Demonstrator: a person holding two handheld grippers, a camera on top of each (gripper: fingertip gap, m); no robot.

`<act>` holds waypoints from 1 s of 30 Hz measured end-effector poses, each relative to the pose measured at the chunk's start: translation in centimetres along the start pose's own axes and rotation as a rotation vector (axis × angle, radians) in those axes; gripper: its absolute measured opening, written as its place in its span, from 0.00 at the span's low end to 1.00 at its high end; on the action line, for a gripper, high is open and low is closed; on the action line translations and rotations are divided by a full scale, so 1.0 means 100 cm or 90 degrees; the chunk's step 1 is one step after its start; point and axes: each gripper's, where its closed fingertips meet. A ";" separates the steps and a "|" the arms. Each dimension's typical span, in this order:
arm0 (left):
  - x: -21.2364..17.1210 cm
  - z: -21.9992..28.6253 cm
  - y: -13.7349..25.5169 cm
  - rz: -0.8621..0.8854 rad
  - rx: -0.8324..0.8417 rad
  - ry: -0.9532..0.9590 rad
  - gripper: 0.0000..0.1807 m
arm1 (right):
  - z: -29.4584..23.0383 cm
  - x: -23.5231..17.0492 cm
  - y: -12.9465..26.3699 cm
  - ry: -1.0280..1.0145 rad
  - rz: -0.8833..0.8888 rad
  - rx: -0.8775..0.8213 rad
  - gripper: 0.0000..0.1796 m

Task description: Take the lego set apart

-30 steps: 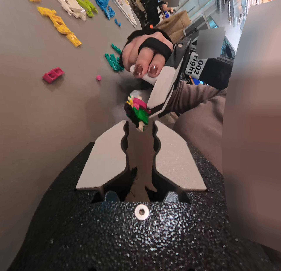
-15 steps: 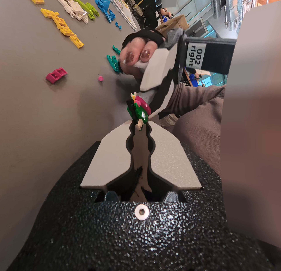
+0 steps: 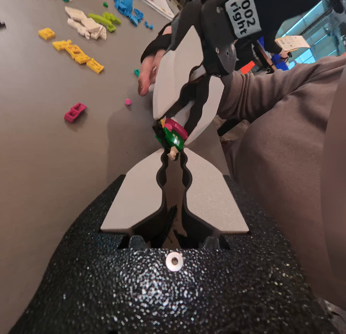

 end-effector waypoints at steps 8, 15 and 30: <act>0.012 0.003 0.006 0.047 0.018 -0.061 0.06 | 0.009 0.007 0.003 -0.133 0.048 0.010 0.17; 0.016 0.007 0.007 0.064 0.006 -0.076 0.06 | 0.012 0.010 0.005 -0.195 0.081 0.029 0.17; 0.009 0.002 0.003 0.034 0.041 -0.126 0.04 | 0.008 0.014 0.010 -0.236 0.118 0.086 0.14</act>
Point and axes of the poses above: each gripper's, where its closed fingertips meet, y back along the fingers, x out of its top, z = x × y across the jaws, and after that the axes turned 7 degrees about y, right-handed
